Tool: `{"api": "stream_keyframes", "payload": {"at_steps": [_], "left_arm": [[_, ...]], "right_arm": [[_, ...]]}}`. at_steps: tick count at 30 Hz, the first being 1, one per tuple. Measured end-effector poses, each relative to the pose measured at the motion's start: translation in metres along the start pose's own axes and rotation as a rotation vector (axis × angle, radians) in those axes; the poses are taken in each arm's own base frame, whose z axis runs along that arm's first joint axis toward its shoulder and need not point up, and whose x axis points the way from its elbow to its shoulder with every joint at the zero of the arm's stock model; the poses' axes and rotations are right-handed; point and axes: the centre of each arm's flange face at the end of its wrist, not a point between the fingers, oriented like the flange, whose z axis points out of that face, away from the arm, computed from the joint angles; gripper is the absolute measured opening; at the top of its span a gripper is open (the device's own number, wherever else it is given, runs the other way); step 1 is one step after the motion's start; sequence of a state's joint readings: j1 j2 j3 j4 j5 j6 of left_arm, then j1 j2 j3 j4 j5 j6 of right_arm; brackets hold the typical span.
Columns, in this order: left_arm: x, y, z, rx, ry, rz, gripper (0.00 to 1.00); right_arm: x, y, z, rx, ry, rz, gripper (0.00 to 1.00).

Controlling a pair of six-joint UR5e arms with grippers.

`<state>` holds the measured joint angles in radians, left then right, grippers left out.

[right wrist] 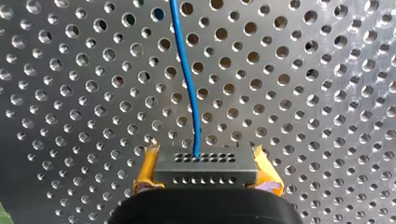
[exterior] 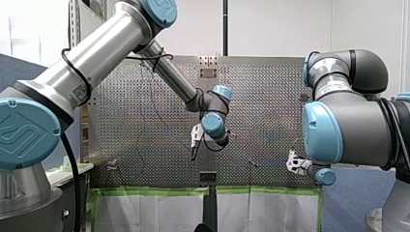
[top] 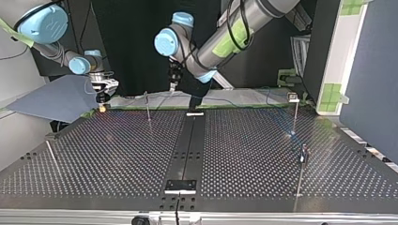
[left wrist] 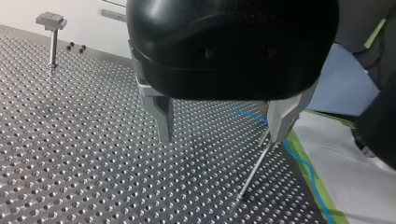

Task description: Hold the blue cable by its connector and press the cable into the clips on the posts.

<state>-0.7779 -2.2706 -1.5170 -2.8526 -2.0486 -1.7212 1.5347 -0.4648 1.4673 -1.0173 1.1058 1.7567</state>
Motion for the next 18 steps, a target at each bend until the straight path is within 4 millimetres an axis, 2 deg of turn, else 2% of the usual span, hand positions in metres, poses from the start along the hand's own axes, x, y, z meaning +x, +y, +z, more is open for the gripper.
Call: {"api": "stream_keyframes", "payload": {"at_steps": [18], "left_arm": [[-0.034, 0.041, -0.034, -0.021, -0.085, -0.105, 1.0]], "right_arm": [[-0.001, 0.001, -0.001, -0.014, -0.003, 0.002, 0.0]]}}
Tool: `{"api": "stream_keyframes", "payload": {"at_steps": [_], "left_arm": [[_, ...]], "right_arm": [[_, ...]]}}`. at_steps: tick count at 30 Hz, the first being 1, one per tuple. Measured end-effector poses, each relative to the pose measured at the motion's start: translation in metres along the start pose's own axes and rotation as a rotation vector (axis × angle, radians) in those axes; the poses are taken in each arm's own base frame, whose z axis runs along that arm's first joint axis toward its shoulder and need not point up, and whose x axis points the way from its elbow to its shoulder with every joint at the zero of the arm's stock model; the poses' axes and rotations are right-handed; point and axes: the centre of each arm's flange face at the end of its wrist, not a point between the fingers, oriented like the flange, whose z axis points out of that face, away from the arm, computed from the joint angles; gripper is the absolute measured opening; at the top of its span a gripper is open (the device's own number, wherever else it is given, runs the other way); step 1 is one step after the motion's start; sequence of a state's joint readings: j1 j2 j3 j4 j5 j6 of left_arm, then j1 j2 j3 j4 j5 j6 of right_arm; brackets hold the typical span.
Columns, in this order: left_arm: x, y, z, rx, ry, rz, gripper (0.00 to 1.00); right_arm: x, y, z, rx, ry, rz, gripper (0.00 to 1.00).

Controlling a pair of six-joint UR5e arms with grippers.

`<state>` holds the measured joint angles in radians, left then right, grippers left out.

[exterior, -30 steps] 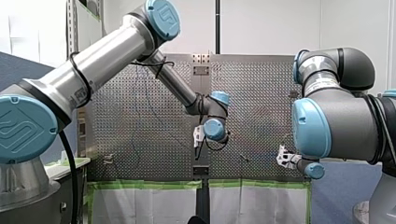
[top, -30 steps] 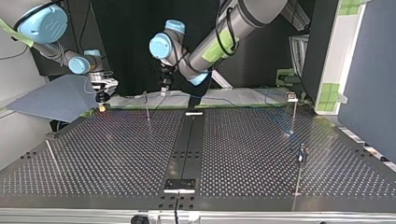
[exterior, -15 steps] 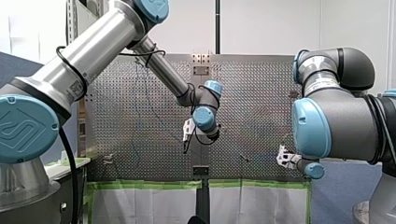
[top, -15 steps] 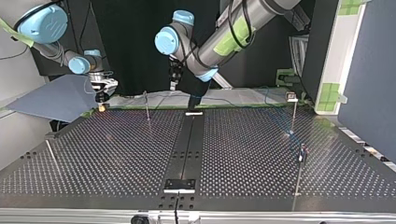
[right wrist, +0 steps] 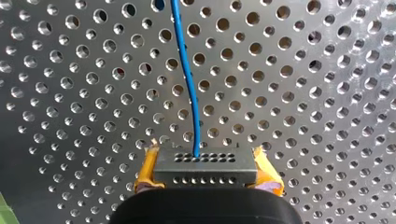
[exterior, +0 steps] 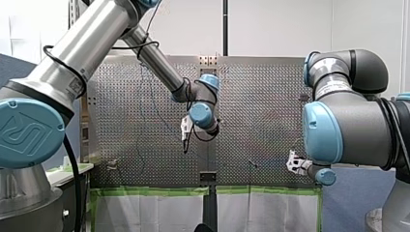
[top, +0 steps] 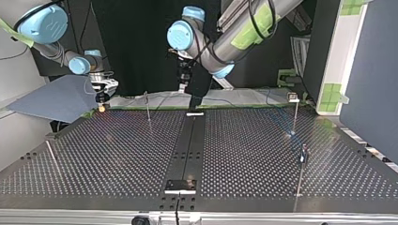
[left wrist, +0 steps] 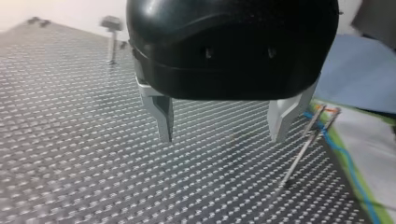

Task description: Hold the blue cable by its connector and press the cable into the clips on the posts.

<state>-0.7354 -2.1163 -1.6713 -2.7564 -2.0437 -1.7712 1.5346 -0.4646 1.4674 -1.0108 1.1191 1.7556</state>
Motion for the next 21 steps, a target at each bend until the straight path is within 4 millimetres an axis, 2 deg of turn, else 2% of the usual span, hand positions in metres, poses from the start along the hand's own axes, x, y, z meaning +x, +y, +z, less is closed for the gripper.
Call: {"api": "stream_keyframes", "payload": {"at_steps": [13, 21], "left_arm": [[-0.019, 0.033, -0.027, -0.032, -0.015, -0.03, 1.0], [-0.027, 0.047, -0.05, -0.025, -0.011, -0.05, 1.0]], "right_arm": [[0.001, 0.002, 0.0, -0.006, 0.0, -0.016, 0.0], [-0.002, 0.004, -0.004, -0.021, -0.03, -0.036, 0.0]]}}
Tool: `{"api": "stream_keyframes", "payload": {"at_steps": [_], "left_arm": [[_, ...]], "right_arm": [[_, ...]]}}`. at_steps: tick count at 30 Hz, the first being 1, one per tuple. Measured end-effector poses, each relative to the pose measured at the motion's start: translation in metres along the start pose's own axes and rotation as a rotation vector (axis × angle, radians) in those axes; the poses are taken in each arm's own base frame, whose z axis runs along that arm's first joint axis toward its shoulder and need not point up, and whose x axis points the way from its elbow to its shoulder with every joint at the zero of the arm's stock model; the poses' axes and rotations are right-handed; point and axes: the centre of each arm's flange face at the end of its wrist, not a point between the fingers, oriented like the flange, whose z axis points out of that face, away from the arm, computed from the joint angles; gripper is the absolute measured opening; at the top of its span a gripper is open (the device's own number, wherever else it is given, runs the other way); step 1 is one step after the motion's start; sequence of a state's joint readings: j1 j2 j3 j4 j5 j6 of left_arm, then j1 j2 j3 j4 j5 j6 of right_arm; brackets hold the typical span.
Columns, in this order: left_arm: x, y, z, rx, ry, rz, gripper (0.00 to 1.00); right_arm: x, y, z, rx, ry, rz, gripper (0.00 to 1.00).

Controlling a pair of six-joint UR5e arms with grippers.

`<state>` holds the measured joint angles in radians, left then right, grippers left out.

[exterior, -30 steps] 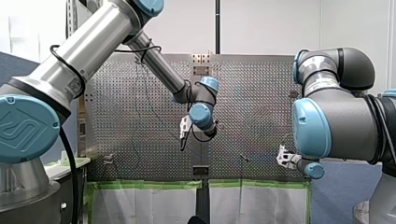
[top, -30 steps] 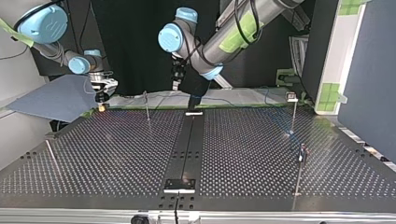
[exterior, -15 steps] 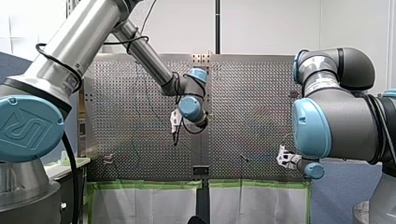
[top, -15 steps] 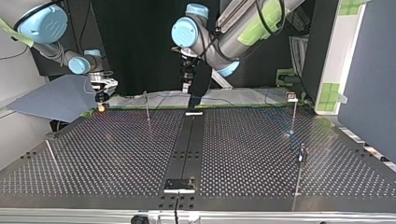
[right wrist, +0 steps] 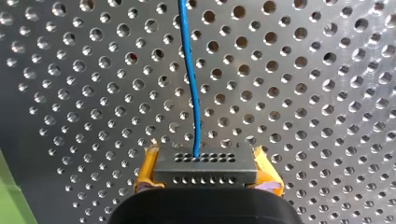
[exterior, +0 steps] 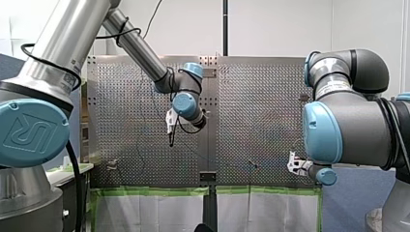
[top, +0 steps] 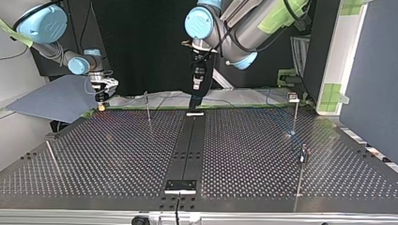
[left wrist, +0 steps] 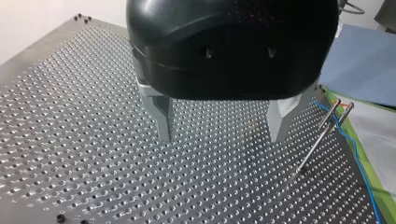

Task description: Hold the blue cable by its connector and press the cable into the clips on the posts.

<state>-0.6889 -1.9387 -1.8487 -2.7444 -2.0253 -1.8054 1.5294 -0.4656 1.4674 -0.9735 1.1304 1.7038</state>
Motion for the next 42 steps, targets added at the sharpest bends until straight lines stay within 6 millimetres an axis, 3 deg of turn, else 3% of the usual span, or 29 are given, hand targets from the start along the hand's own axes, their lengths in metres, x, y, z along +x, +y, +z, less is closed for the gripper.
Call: {"api": "stream_keyframes", "payload": {"at_steps": [32, 42], "left_arm": [[-0.036, 0.05, -0.07, 0.125, -0.185, -0.268, 1.0], [-0.035, 0.067, -0.098, 0.117, -0.203, -0.265, 1.0]], "right_arm": [[-0.002, -0.006, 0.001, 0.003, -0.029, -0.009, 0.0], [0.008, -0.008, 0.001, 0.005, -0.047, -0.023, 0.0]]}}
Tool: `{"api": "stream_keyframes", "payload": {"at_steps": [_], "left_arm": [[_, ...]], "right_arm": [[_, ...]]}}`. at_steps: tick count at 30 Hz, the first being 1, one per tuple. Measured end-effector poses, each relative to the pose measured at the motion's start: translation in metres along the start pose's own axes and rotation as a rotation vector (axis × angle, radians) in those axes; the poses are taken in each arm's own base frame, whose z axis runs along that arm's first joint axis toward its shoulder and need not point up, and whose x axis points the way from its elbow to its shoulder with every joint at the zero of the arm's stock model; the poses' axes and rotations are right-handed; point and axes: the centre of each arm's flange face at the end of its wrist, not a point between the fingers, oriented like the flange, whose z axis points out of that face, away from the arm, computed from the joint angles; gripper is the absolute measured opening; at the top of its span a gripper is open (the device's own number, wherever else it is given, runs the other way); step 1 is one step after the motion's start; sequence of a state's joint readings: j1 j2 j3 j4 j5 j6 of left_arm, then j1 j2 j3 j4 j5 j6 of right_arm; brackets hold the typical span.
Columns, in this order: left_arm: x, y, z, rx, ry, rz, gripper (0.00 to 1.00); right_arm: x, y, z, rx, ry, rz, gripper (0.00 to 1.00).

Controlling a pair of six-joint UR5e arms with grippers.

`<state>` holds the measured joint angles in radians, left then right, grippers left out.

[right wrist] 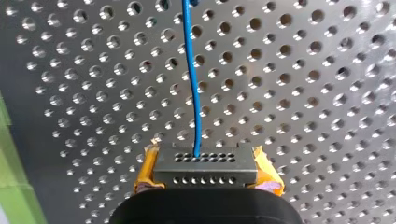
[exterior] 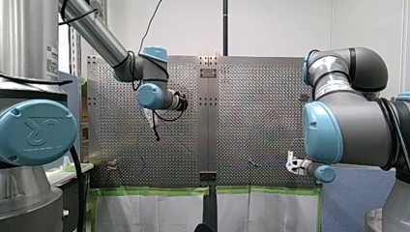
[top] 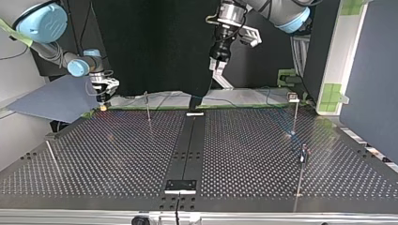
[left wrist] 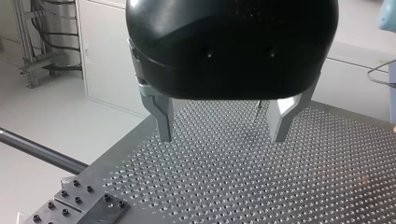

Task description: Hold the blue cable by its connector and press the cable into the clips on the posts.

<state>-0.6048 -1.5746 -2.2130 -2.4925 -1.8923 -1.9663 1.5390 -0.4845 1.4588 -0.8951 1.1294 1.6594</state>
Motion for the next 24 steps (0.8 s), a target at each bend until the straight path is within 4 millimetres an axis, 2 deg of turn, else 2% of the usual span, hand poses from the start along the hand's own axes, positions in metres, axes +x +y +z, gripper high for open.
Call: {"api": "stream_keyframes", "payload": {"at_steps": [6, 15, 20, 24], "left_arm": [[-0.004, 0.007, -0.019, -0.006, 0.005, 0.013, 1.0], [-0.02, 0.006, -0.032, 0.005, -0.04, 0.03, 1.0], [-0.011, 0.013, -0.039, -0.004, -0.038, 0.056, 1.0], [0.008, 0.026, -0.046, -0.035, -0.022, 0.087, 1.0]], "right_arm": [[0.029, -0.007, 0.004, 0.01, -0.001, -0.026, 0.0], [0.073, -0.024, 0.008, 0.03, 0.0, -0.036, 0.0], [0.094, -0.035, 0.009, 0.038, -0.003, -0.057, 0.0], [0.109, -0.043, 0.003, 0.042, -0.016, -0.075, 0.0]]}}
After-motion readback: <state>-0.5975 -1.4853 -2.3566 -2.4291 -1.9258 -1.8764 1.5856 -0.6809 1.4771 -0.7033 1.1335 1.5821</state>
